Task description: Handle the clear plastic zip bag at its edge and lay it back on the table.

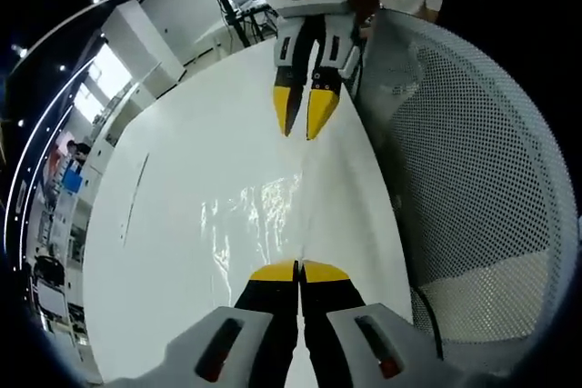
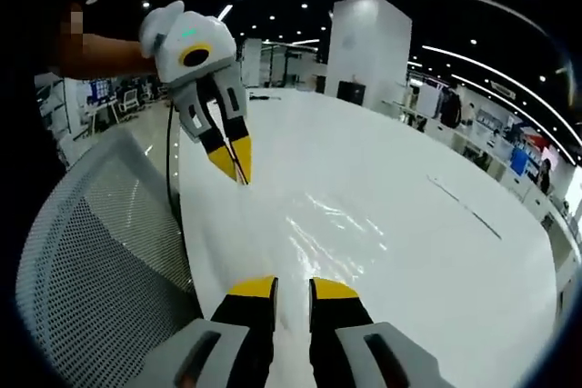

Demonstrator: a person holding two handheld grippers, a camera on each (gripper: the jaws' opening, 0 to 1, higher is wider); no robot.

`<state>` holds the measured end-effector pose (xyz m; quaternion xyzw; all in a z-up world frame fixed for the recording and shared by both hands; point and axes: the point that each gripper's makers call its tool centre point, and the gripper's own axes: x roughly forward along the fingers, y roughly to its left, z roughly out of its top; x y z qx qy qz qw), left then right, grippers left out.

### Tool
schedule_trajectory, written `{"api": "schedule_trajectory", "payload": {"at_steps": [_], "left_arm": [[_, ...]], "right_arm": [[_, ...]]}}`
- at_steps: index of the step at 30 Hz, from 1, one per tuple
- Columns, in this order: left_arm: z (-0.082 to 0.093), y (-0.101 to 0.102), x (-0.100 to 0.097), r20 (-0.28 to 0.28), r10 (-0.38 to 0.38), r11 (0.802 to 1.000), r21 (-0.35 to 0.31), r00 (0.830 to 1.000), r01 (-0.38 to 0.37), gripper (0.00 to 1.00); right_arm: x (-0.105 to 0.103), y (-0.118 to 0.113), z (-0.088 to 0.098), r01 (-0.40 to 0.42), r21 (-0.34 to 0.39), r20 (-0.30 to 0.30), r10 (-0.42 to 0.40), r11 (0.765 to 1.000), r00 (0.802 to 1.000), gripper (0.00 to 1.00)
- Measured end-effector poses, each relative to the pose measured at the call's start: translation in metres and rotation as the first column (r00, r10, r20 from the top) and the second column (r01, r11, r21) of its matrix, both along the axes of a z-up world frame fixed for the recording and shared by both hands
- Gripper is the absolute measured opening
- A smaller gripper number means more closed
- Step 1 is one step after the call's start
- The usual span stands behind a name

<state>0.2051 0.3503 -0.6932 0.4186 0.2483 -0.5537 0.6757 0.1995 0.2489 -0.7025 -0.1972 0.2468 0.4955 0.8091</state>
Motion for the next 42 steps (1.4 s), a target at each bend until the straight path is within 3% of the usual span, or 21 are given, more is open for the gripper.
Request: {"api": "schedule_trajectory", "payload": {"at_steps": [6, 27, 29, 30, 31, 32, 36, 42], "left_arm": [[0.000, -0.001, -0.001, -0.001, -0.009, 1.000, 0.002, 1.000, 0.009, 0.00], [0.011, -0.008, -0.002, 0.011, -0.060, 0.997, -0.040, 0.998, 0.061, 0.00], [0.012, -0.007, 0.003, 0.010, -0.020, 0.999, -0.049, 1.000, 0.021, 0.00], [0.013, -0.007, 0.004, -0.025, 0.040, 0.997, -0.069, 0.999, -0.041, 0.00], [0.012, -0.007, 0.002, -0.054, 0.054, 0.996, -0.071, 0.997, -0.058, 0.00], [0.014, -0.006, 0.005, -0.033, 0.049, 0.996, -0.074, 0.998, -0.051, 0.00], [0.018, -0.004, 0.006, -0.077, 0.140, 0.982, -0.121, 0.987, -0.148, 0.13], [0.023, 0.002, 0.011, -0.145, 0.299, 0.932, -0.167, 0.943, -0.321, 0.25]], "right_arm": [[-0.004, 0.012, -0.004, -0.022, 0.025, -0.042, 0.023, 0.999, 0.999, 0.09], [-0.013, 0.044, -0.011, -0.115, 0.022, -0.072, 0.116, 0.993, 0.991, 0.00], [-0.014, 0.045, -0.011, -0.118, 0.026, -0.071, 0.119, 0.993, 0.990, 0.00], [-0.014, 0.046, -0.011, -0.116, 0.027, -0.073, 0.118, 0.993, 0.990, 0.00], [-0.013, 0.046, -0.011, -0.113, 0.026, -0.072, 0.114, 0.993, 0.991, 0.00], [-0.013, 0.046, -0.012, -0.109, 0.029, -0.074, 0.111, 0.994, 0.991, 0.00], [-0.007, 0.045, -0.012, -0.081, 0.020, -0.068, 0.082, 0.996, 0.994, 0.00], [0.002, 0.042, -0.010, -0.047, 0.018, -0.046, 0.048, 0.999, 0.998, 0.00]]}}
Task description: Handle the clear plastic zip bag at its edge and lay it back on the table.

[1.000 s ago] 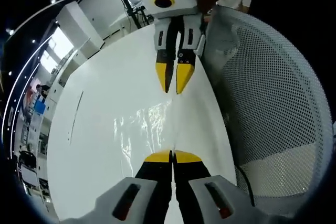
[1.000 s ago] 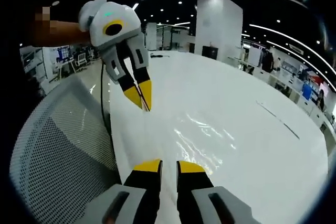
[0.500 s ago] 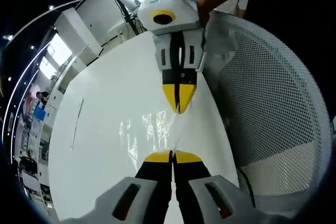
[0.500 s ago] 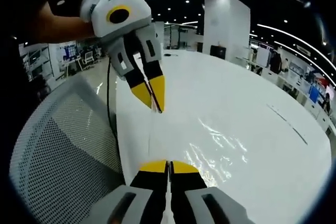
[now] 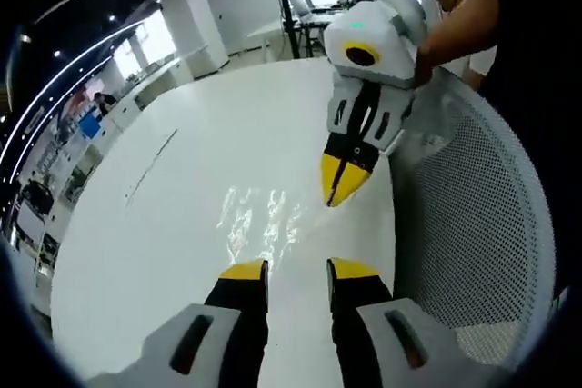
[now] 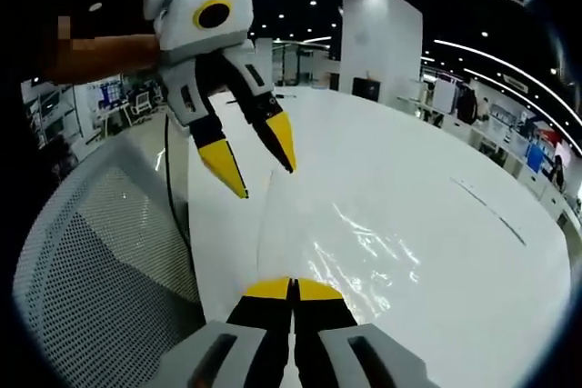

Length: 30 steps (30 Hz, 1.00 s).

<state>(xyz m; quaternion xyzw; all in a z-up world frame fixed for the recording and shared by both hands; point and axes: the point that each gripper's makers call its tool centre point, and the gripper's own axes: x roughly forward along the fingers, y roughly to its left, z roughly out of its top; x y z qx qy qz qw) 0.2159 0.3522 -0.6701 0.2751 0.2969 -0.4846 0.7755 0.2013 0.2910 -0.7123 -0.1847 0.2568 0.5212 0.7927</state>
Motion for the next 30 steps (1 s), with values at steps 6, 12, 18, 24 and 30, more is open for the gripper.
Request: {"api": "schedule_trajectory", "payload": {"at_steps": [6, 12, 18, 24, 30], "left_arm": [[-0.004, 0.001, -0.004, -0.070, 0.113, 0.992, -0.044, 0.991, -0.116, 0.27], [-0.005, 0.000, -0.001, -0.143, 0.221, 0.964, -0.119, 0.965, -0.238, 0.30], [-0.010, 0.001, -0.003, -0.206, 0.310, 0.926, -0.155, 0.928, -0.344, 0.28], [-0.013, 0.008, 0.001, -0.240, 0.399, 0.876, -0.184, 0.885, -0.445, 0.28], [-0.007, -0.010, -0.008, -0.271, 0.394, 0.866, -0.211, 0.878, -0.453, 0.28]], "right_arm": [[0.004, -0.001, 0.002, 0.010, 0.002, 0.002, -0.010, 1.000, 1.000, 0.00], [0.007, -0.002, 0.002, 0.024, 0.001, 0.006, -0.024, 1.000, 1.000, 0.00], [0.015, -0.005, 0.003, 0.068, 0.009, 0.013, -0.068, 0.998, 0.998, 0.00], [0.020, -0.006, 0.006, 0.093, 0.007, 0.030, -0.093, 0.996, 0.995, 0.00], [0.020, 0.002, 0.007, 0.104, 0.019, 0.024, -0.105, 0.994, 0.994, 0.00]]}}
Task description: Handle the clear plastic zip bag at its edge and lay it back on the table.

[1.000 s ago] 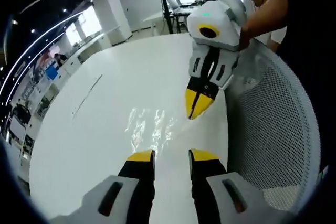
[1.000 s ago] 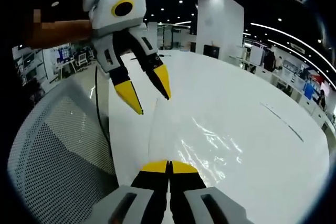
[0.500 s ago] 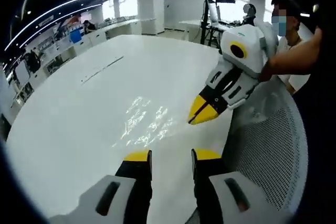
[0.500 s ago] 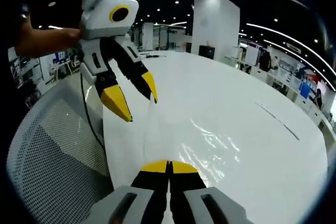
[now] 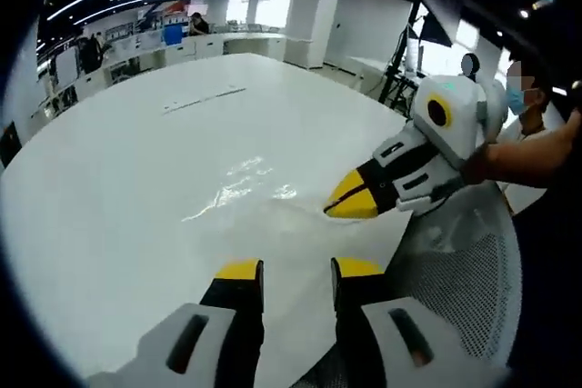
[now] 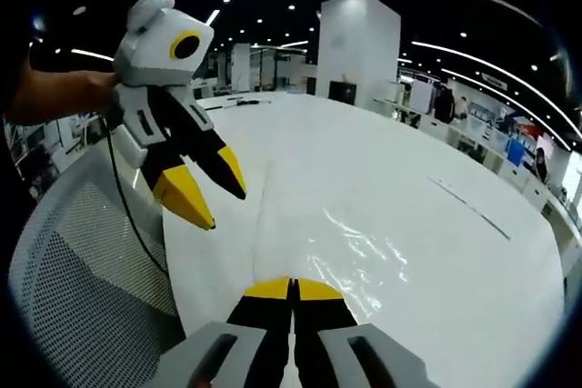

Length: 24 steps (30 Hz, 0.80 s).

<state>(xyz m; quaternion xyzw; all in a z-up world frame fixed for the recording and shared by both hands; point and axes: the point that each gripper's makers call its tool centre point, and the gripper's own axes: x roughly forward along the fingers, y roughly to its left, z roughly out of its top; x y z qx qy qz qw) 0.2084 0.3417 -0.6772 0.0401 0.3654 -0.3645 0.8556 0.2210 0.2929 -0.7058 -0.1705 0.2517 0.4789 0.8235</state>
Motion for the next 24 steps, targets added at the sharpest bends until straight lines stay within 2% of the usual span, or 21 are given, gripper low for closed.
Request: {"api": "schedule_trajectory", "payload": {"at_steps": [3, 4, 7, 10, 18, 24], "left_arm": [[0.001, -0.007, 0.005, 0.011, 0.008, 1.000, -0.025, 1.000, -0.007, 0.30], [0.002, -0.013, 0.004, -0.013, 0.018, 0.998, -0.058, 1.000, -0.019, 0.30], [0.004, -0.018, 0.008, -0.007, 0.029, 0.997, -0.073, 1.000, -0.029, 0.30], [0.007, -0.020, 0.015, -0.030, 0.079, 0.989, -0.123, 0.996, -0.082, 0.30], [-0.005, -0.016, 0.026, -0.067, 0.134, 0.985, -0.102, 0.989, -0.141, 0.26], [-0.018, -0.018, 0.025, -0.089, 0.143, 0.987, -0.063, 0.986, -0.149, 0.12]], "right_arm": [[0.000, 0.003, -0.001, 0.000, -0.007, 0.008, 0.000, 1.000, 1.000, 0.00], [-0.001, 0.003, -0.001, -0.001, -0.006, 0.010, 0.001, 1.000, 1.000, 0.00], [0.001, 0.003, -0.002, 0.002, -0.013, 0.020, -0.002, 1.000, 1.000, 0.00], [0.001, 0.002, -0.001, 0.005, -0.015, 0.027, -0.005, 1.000, 1.000, 0.00], [-0.001, 0.003, 0.003, 0.011, -0.005, 0.046, -0.011, 1.000, 0.999, 0.00], [-0.001, 0.006, 0.008, 0.022, 0.007, 0.060, -0.023, 1.000, 0.998, 0.00]]}}
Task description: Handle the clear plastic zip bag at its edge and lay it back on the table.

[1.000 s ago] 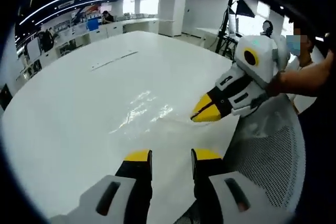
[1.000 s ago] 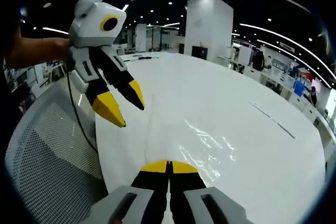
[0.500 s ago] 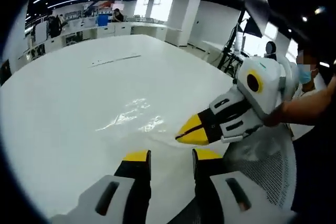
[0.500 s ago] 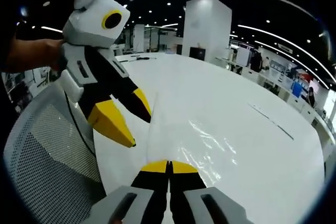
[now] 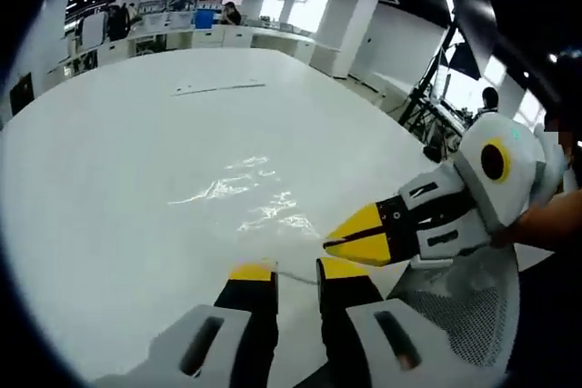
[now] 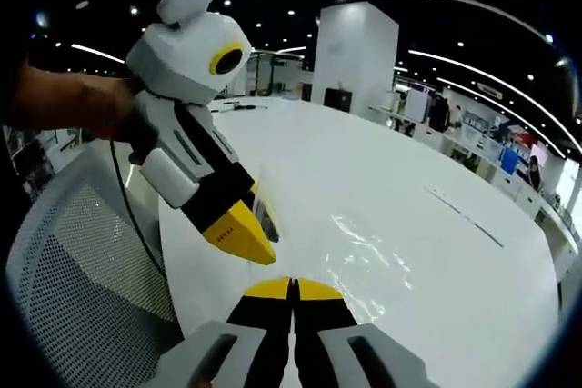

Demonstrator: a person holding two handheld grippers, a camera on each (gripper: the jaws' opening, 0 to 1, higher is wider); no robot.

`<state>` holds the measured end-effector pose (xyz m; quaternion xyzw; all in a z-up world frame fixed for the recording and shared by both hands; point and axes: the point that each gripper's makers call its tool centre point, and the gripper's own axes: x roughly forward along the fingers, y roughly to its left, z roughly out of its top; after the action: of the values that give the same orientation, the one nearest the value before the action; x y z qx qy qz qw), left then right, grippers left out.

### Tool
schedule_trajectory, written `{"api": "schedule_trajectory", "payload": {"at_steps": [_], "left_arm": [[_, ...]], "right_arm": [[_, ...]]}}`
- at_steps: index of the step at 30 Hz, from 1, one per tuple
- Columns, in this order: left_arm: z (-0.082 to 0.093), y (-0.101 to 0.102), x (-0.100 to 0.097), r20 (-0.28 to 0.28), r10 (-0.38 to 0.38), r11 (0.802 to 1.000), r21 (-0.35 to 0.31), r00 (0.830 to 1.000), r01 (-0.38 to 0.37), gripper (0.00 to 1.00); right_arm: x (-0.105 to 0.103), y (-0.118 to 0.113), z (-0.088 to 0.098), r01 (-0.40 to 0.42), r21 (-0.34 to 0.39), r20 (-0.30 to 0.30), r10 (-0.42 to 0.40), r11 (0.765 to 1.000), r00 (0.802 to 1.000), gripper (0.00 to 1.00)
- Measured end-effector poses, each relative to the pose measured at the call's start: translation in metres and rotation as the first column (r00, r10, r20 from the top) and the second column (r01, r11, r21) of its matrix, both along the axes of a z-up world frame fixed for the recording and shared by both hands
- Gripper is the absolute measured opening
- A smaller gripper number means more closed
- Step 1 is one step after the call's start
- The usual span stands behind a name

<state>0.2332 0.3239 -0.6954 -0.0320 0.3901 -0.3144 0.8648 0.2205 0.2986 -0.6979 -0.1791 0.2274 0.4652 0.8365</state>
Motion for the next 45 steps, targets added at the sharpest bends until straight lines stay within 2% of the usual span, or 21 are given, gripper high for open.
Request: {"api": "schedule_trajectory", "payload": {"at_steps": [4, 11, 15, 26, 28, 30, 32, 34, 36, 37, 39, 44, 45], "left_arm": [[-0.009, 0.006, -0.003, -0.019, 0.006, 0.999, 0.048, 1.000, -0.006, 0.00], [-0.024, 0.015, -0.007, -0.039, -0.006, 0.995, 0.100, 0.999, 0.010, 0.00], [-0.027, 0.016, -0.008, -0.040, -0.015, 0.993, 0.117, 0.999, 0.020, 0.00], [-0.031, 0.019, -0.005, -0.033, -0.060, 0.984, 0.167, 0.998, 0.065, 0.00], [-0.029, 0.017, -0.005, -0.032, -0.074, 0.983, 0.164, 0.997, 0.078, 0.00], [-0.024, 0.014, 0.001, 0.013, -0.102, 0.984, 0.147, 0.995, 0.099, 0.00], [-0.021, 0.012, 0.000, 0.002, -0.103, 0.987, 0.128, 0.995, 0.102, 0.00], [-0.017, 0.007, 0.001, 0.007, -0.112, 0.990, 0.093, 0.994, 0.111, 0.04], [-0.017, 0.005, 0.003, 0.027, -0.156, 0.985, 0.076, 0.987, 0.154, 0.09], [-0.016, 0.005, 0.004, 0.029, -0.158, 0.984, 0.084, 0.987, 0.155, 0.12], [-0.012, 0.000, 0.000, 0.050, -0.209, 0.975, 0.085, 0.977, 0.205, 0.17], [-0.009, -0.001, -0.006, 0.082, -0.274, 0.957, 0.124, 0.958, 0.263, 0.31], [-0.007, 0.002, -0.007, 0.101, -0.306, 0.947, 0.135, 0.946, 0.292, 0.34]], "right_arm": [[0.005, -0.004, 0.007, 0.035, 0.017, 0.015, -0.035, 0.999, 0.999, 0.00], [0.018, -0.017, 0.021, 0.100, 0.044, 0.057, -0.102, 0.994, 0.993, 0.00], [0.021, -0.022, 0.028, 0.111, 0.041, 0.084, -0.114, 0.993, 0.990, 0.00], [0.020, -0.027, 0.030, 0.129, 0.010, 0.128, -0.129, 0.992, 0.983, 0.00], [0.020, -0.026, 0.028, 0.128, 0.003, 0.130, -0.127, 0.992, 0.983, 0.00], [0.019, -0.026, 0.026, 0.121, -0.022, 0.140, -0.117, 0.992, 0.983, 0.00], [0.019, -0.025, 0.025, 0.117, -0.043, 0.161, -0.109, 0.992, 0.981, 0.00], [0.020, -0.023, 0.024, 0.112, -0.061, 0.175, -0.100, 0.992, 0.980, 0.00], [0.021, -0.023, 0.023, 0.112, -0.093, 0.195, -0.092, 0.989, 0.976, 0.00], [0.022, -0.022, 0.021, 0.113, -0.111, 0.206, -0.088, 0.987, 0.975, 0.00], [0.024, -0.023, 0.017, 0.106, -0.154, 0.226, -0.069, 0.982, 0.972, 0.00], [0.026, -0.021, 0.012, 0.102, -0.175, 0.236, -0.058, 0.979, 0.970, 0.00], [0.026, -0.021, 0.011, 0.101, -0.180, 0.236, -0.056, 0.978, 0.970, 0.00]]}}
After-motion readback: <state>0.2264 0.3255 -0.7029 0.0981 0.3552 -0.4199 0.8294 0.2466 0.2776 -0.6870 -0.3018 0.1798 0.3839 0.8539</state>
